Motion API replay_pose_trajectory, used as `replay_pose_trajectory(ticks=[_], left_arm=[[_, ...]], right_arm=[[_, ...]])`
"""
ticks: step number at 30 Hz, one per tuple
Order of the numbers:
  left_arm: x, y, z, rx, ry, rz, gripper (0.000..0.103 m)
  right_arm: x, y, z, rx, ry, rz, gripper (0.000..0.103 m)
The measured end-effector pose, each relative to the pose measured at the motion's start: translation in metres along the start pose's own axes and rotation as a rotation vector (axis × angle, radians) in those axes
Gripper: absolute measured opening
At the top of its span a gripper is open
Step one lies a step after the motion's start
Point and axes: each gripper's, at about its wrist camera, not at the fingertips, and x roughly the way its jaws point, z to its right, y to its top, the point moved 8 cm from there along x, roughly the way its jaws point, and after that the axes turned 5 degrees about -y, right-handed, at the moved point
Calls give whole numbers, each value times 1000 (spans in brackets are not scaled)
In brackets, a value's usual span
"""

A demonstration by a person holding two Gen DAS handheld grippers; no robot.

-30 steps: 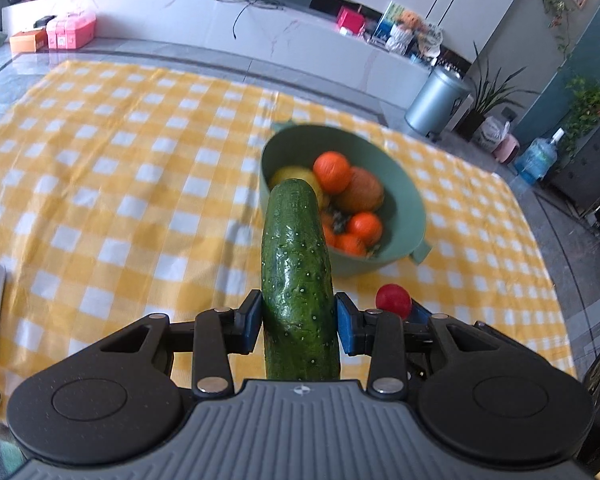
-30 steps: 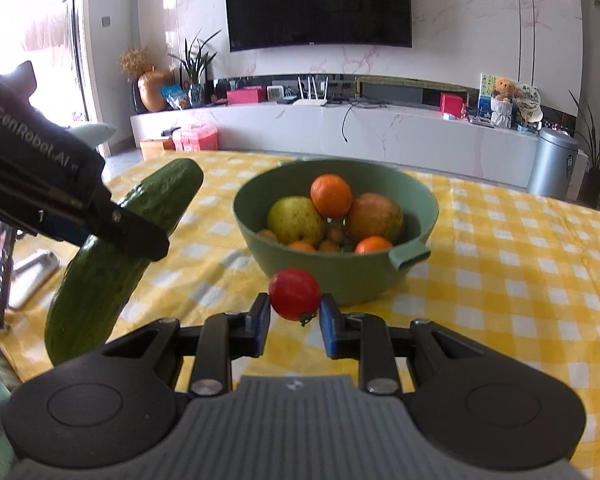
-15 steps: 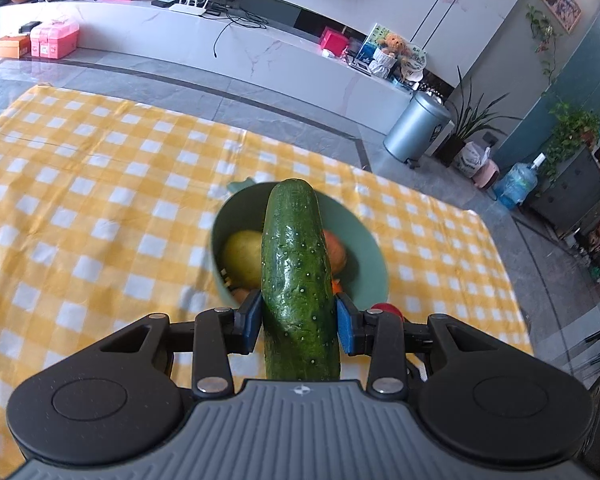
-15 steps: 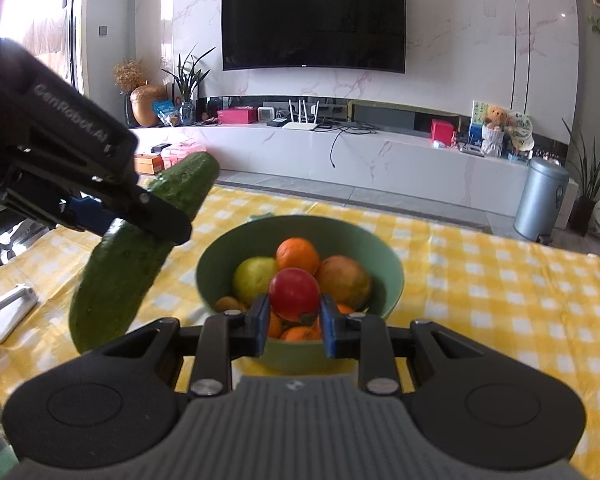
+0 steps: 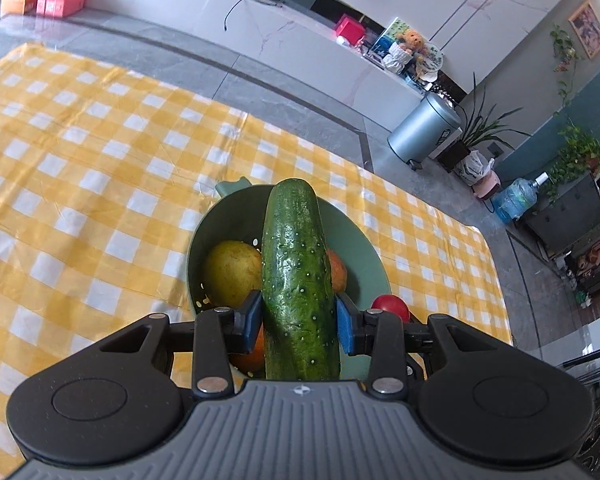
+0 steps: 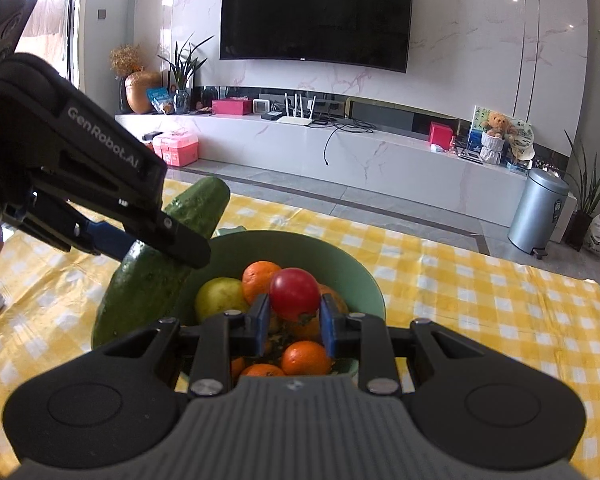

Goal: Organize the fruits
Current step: 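Carry the cucumber and tomato over the green bowl and lower them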

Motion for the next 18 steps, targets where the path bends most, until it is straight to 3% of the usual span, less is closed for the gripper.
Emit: replay_pose_trajectory(ticks=[18], left_arm=[[44,1,-23,-91,-2,-58,43]], right_arm=[[49,-10,1,-31,4,-107,23]])
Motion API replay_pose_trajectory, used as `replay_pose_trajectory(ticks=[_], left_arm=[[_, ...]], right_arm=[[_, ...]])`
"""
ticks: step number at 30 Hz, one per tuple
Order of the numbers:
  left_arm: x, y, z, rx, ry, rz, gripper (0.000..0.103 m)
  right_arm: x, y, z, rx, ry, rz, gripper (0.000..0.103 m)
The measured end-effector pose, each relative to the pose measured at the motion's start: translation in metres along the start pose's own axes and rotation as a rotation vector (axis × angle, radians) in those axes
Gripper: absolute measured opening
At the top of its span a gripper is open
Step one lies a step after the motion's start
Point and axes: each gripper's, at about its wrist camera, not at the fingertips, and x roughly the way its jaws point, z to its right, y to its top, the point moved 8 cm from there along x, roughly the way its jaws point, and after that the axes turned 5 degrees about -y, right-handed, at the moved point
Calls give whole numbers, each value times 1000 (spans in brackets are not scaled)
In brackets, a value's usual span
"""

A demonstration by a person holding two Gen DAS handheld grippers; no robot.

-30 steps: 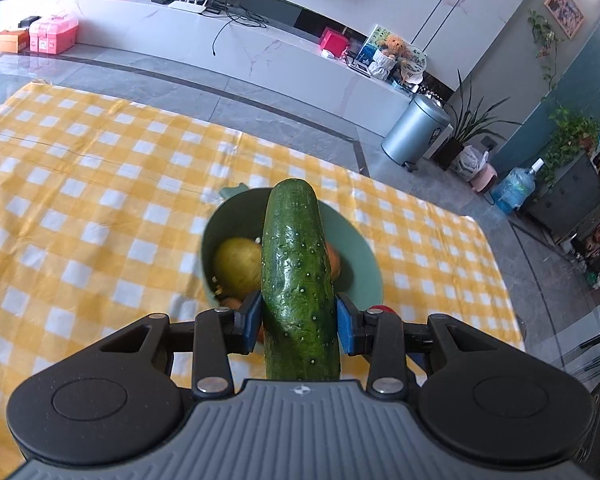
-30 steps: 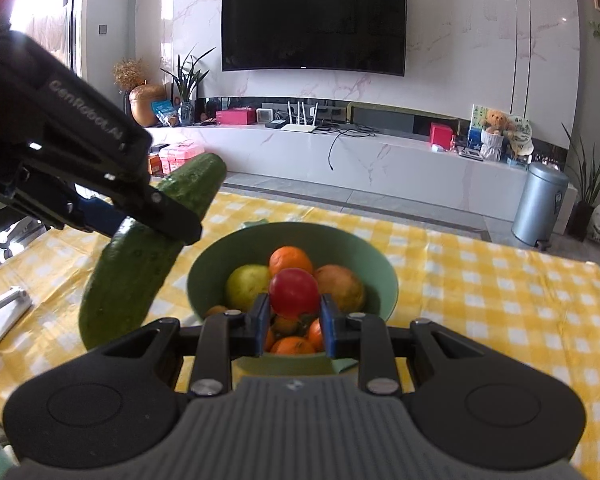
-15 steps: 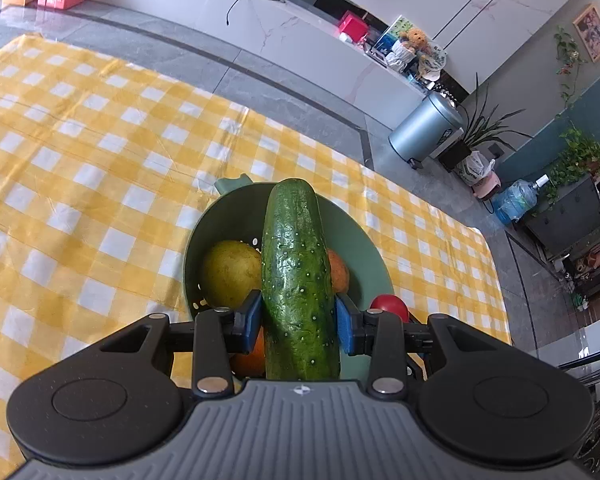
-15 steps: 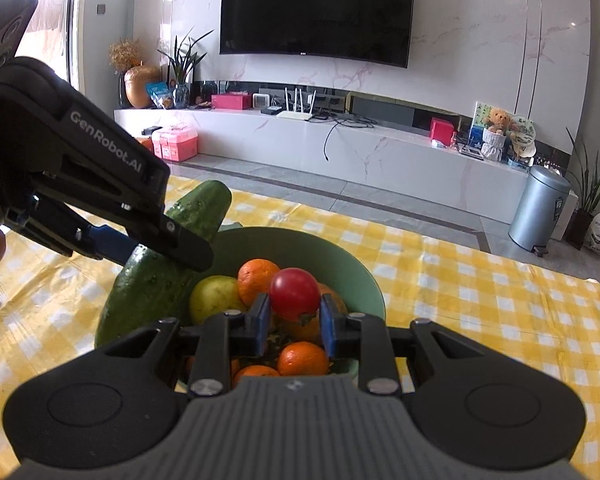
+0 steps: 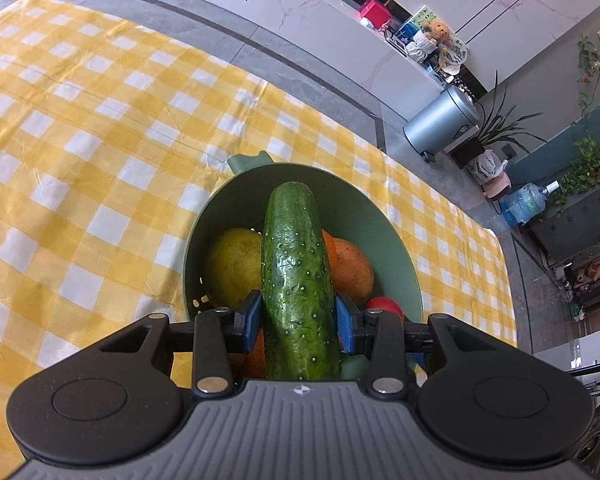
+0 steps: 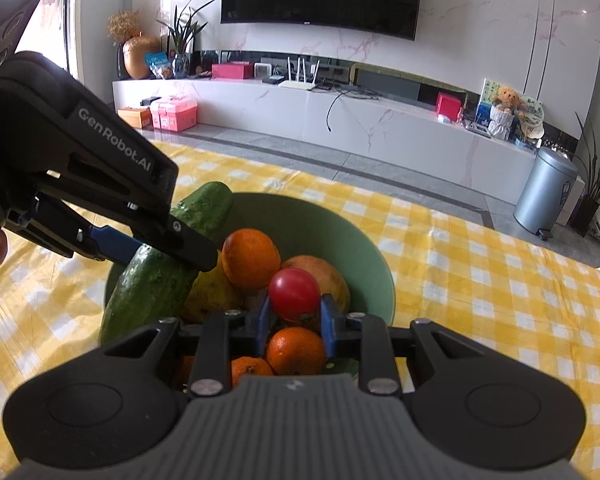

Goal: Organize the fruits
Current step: 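Carry the cucumber and tomato over the green bowl and lower them, then open both grippers to release the cucumber and tomato into the bowl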

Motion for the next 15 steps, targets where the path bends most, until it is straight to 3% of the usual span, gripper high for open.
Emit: replay_pose_trajectory(ticks=[15], left_arm=[[-1,-2,-1,46,22,-7,49]], right_arm=[[8,-8,0,-7,10,-33,23]])
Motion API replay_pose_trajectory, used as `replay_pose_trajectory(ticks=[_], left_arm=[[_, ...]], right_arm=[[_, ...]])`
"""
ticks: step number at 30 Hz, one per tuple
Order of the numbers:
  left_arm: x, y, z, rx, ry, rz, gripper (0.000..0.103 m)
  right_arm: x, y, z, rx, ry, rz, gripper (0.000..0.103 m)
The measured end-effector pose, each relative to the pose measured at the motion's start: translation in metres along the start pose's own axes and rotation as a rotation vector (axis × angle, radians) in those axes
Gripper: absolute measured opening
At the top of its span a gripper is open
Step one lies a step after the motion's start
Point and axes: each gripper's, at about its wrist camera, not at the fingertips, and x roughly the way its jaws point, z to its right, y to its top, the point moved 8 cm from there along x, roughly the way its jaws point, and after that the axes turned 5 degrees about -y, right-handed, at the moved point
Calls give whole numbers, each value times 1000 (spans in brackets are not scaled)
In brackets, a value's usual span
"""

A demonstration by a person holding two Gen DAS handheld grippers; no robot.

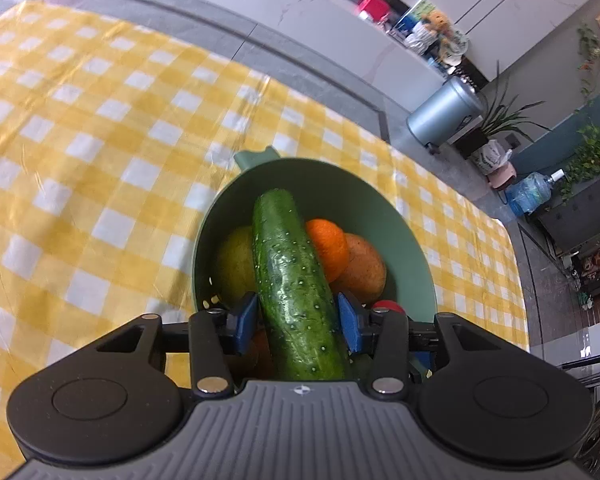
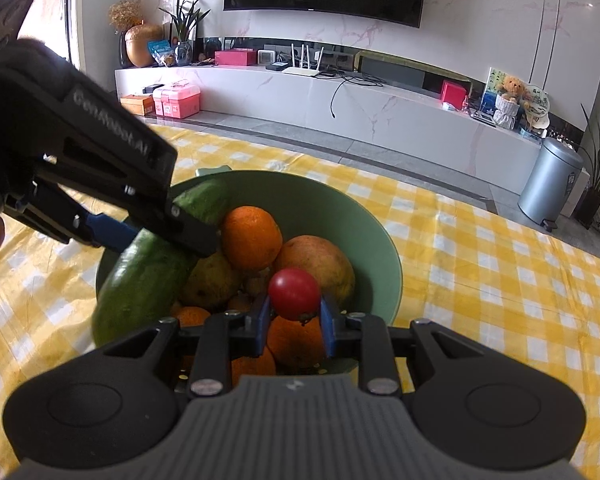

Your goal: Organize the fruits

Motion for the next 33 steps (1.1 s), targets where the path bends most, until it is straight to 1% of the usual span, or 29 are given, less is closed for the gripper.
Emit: replay_pose_trajectory(ticks=[2,7,12,14,17,22,24,27,28,29,33], left_arm=[[-3,0,2,18,-5,5,49],[-14,2,5,47,-14,34,53],[-28,2,2,33,-25,66,53],[-33,3,1,30,-21,79,54],[-38,3,-3,26,-9,94,54],[-43,0,-4,29,-14,92,55],[-45,-2,-3,38,-11,94,56],[-50,-5,-1,56,-5,101,57],[-53,-5,0,64,-4,103,57],[-55,-6,1,70,-2,106,57],[-71,-6,10,110,5,137,57]], right_arm=[[-1,0,1,1,3,-2,23],[0,-1,1,9,15,-14,23],[7,-2,-5,-10,38,-37,23],[11,-3,-9,-26,50,-44,23],[13,-2,-9,-11,80,-47,23],[16,-5,-6,-7,73,-79,24],[14,-4,-6,-5,75,-76,24],[12,-4,-7,8,84,-80,26],[11,-5,-6,14,87,-81,29],[9,-4,-6,17,84,-78,30],[-2,0,-2,32,77,-60,30]])
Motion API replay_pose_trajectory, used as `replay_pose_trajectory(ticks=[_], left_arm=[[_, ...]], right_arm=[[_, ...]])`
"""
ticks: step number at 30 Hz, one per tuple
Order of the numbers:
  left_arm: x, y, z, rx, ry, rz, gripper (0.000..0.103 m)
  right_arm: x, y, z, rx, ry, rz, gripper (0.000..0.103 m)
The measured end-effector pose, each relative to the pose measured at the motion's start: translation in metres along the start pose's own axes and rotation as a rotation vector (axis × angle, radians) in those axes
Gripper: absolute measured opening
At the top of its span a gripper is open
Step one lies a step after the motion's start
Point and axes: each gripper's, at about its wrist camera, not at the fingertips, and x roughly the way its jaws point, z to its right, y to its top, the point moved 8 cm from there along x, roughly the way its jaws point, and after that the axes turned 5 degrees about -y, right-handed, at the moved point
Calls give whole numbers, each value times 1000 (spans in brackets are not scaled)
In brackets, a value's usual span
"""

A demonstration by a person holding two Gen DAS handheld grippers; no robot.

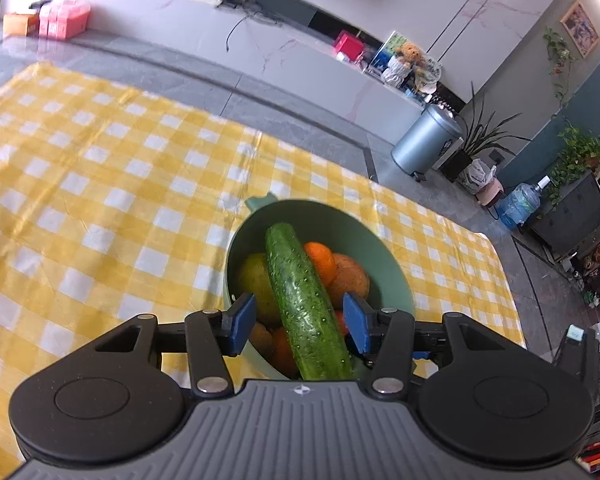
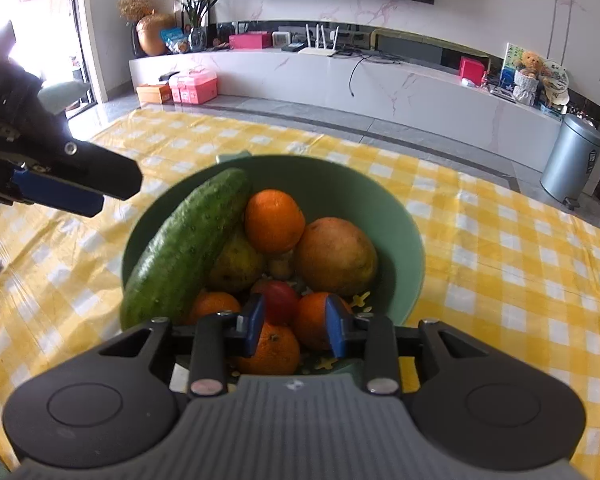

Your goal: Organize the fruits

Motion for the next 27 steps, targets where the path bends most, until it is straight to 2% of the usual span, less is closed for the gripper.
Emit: replay_pose_trajectory(ticks=[3,7,11,16,18,24,27], left_arm=[[-16,2,11,66,18,39,57],[-40,1,31,205,73,106,60],[-69,-7,54,346,128,185,70],[-100,-22,84,488,147,285,84],[-111,-29,91,515,149,319,89],[-129,-47,97,528,176,392,93],[-131,-54,92,542,225,418,93]], right_arm=[[-19,7,6,29,-12,33,33],[-57,21,13,79,-48,105,46],[-107,32,18,144,-76,194,63],[-166,35,19,196,-119,290,76],[-187,32,18,221,-133,317,80],[-234,15,6,254,-174,368,92],[-245,3,-2,276,-167,367,94]])
